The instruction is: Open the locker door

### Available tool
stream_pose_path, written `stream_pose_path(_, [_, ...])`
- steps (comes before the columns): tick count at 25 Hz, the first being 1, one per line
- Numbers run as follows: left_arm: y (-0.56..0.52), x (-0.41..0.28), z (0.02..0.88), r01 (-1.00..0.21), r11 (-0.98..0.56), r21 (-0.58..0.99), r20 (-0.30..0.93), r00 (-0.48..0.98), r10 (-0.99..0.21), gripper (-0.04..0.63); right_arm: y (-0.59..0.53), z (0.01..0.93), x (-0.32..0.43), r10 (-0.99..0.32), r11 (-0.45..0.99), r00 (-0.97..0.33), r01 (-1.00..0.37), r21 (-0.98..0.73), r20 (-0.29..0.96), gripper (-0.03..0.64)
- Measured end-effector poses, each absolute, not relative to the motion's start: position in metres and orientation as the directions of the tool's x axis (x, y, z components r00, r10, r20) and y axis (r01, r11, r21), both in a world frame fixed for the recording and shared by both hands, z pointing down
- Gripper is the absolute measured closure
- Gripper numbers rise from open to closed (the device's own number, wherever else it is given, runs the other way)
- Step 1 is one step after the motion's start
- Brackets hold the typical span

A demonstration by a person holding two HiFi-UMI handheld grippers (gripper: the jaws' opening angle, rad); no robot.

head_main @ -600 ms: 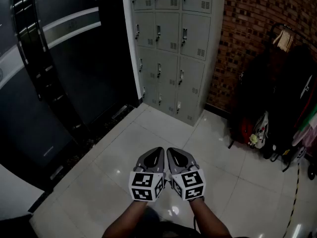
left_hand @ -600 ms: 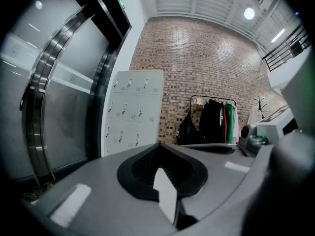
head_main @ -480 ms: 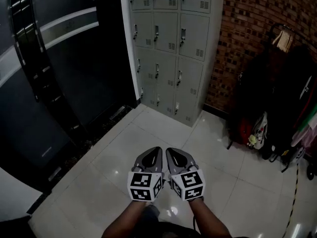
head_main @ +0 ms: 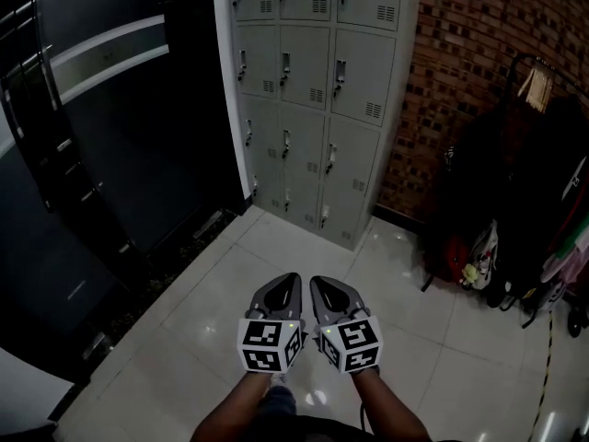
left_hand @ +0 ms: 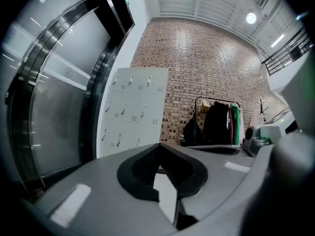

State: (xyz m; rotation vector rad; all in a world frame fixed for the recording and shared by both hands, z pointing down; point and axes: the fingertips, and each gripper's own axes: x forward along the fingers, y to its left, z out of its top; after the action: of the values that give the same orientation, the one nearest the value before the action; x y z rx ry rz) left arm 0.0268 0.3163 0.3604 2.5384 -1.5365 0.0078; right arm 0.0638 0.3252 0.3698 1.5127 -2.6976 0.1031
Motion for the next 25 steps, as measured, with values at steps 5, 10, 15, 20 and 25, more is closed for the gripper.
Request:
stream_pose_path(5, [0.250, 0.005, 0.355, -0.871, -0.470, 0.145, 0.104, 0.486, -0.868, 0.589, 0.259, 0.361, 0.040, -0.856, 0.510, -0.511, -0.859, -0.028, 0.077, 0.615])
stream_pose_path(10, [0.180, -0.028, 0.349, -0.871, -0.470, 0.141, 0.105, 0.485, -0.868, 0.589, 0.186, 0.348, 0.011, -0.861, 0.504, -0.503, -0.864, -0.006, 0.071, 0.615])
stream_pose_path(15, [0.124, -0.052, 0.343, -0.865, -0.480, 0.146, 0.101, 0.495, -0.863, 0.589, 0.134, 0.341, -0.009, -0.875, 0.480, -0.480, -0.877, -0.005, 0.062, 0.615])
stream_pose_path(20, [0.090, -0.059, 0.345, -0.859, -0.487, 0.160, 0.098, 0.505, -0.858, 0.589, 0.103, 0.346, -0.017, -0.880, 0.470, -0.469, -0.883, 0.002, 0.072, 0.615])
stream_pose_path(25, [0.060, -0.057, 0.351, -0.854, -0.494, 0.165, 0.101, 0.512, -0.853, 0.589, 0.074, 0.354, -0.015, -0.883, 0.465, -0.464, -0.885, -0.005, 0.076, 0.615])
